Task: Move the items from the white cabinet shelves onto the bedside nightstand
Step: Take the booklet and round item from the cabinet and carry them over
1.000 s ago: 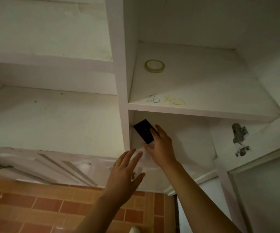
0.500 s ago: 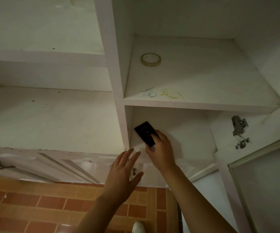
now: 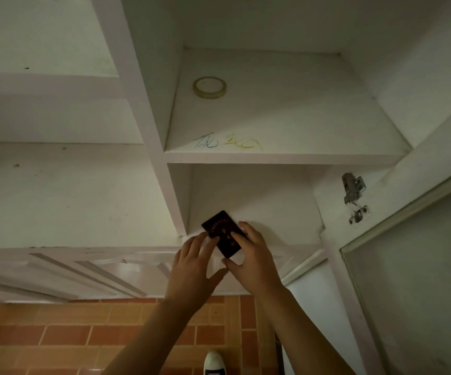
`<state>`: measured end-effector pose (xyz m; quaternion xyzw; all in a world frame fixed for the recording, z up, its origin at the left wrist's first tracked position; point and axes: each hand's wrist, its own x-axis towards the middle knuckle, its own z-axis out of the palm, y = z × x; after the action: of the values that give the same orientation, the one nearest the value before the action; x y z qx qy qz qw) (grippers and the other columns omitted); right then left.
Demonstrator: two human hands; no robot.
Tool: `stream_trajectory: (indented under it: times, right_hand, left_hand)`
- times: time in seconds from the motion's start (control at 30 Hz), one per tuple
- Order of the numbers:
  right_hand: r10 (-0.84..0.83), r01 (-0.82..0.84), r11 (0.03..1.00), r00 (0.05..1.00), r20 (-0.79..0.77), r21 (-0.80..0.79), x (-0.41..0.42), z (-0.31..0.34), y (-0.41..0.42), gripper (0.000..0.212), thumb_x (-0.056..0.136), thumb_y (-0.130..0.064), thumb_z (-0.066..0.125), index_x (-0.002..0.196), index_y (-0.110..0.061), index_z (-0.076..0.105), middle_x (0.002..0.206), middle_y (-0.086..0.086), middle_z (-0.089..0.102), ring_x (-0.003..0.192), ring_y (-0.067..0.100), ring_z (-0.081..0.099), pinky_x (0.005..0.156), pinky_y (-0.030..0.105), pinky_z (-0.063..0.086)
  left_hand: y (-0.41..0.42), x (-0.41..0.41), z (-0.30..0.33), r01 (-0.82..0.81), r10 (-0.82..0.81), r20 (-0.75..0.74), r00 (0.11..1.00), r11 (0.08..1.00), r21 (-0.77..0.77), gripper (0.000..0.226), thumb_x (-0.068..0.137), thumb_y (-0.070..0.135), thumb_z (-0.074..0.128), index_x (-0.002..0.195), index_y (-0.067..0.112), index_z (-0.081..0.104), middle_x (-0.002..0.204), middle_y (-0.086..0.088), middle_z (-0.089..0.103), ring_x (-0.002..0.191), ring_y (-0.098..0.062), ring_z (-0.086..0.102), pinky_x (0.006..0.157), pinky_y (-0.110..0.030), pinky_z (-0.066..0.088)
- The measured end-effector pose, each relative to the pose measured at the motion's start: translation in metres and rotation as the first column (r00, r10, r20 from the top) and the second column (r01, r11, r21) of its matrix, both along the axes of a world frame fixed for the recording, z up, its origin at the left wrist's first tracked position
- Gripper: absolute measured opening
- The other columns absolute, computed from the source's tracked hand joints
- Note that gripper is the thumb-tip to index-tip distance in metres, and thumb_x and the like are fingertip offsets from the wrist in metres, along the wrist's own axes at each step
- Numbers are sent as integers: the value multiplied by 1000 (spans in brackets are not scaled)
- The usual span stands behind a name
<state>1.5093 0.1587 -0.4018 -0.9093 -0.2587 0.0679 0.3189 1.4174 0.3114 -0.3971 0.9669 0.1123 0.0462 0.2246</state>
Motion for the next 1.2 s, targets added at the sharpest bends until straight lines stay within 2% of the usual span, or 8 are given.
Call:
stream_trajectory:
  times: [0.37,0.47,0.67,0.83,0.9,0.97,1.1,1.2]
  right_hand:
    - [30,-27,999,995,-94,37,-3,5,-16,55,100,-39,67,150,-20,55,161,-5,40,149,10,36,120,26,37]
    - [24,-19,998,996,-88,52,-5,5,-18,47,105,-32,61,150,-20,56,160,-6,42,149,10,38,120,26,40]
    - [9,-3,999,994,-113,47,-10,3,-21,48,104,-12,58,151,-20,55,162,-10,39,150,6,36,116,8,27]
    - [20,-15,999,993,-119,39,-15,4,-21,48,102,-8,57,149,-19,57,162,-11,40,150,5,36,114,4,26]
    - [24,-19,999,992,-127,45,-18,4,-22,48,102,-7,57,148,-20,57,162,-12,40,150,6,37,118,11,32]
    - [26,-20,999,992,-125,49,-19,6,-24,49,101,-6,56,148,-20,58,162,-12,39,149,7,40,119,20,37]
    - [14,-8,999,991,-130,51,-21,21,-26,48,100,-3,58,146,-20,60,161,-12,41,146,7,43,108,1,30]
    - [13,-7,998,996,-93,63,-22,35,-29,48,100,-3,60,144,-22,62,160,-13,42,145,7,44,109,5,33]
  left_hand:
    - [1,15,-4,-18,18,-35,999,1000,-10,84,83,71,70,154,39,39,173,-1,20,158,-32,20,119,-55,35]
    - [-1,18,-4,-30,30,-23,999,999,-11,81,82,69,72,151,41,39,172,0,22,157,-33,21,117,-56,37]
    - [-6,23,-3,-63,64,-29,998,998,26,84,77,73,74,146,40,39,171,-1,24,156,-34,22,114,-57,40]
    - [-3,24,-3,-95,97,46,994,995,-44,77,72,59,86,135,31,53,159,-2,43,145,-33,38,107,-56,48]
    - [0,23,-3,-92,98,76,992,992,-89,81,67,58,89,134,28,54,152,0,47,136,-28,43,105,-52,52]
    - [1,20,-3,-76,89,99,991,988,-132,84,65,56,91,135,26,55,148,0,47,131,-24,44,105,-46,52]
    - [1,9,1,-31,69,164,984,974,-223,72,66,50,93,124,27,58,149,1,40,120,-21,52,94,-40,59]
    - [0,1,9,-15,72,199,977,962,-273,68,67,52,90,121,31,56,154,8,32,116,-21,57,82,-38,65]
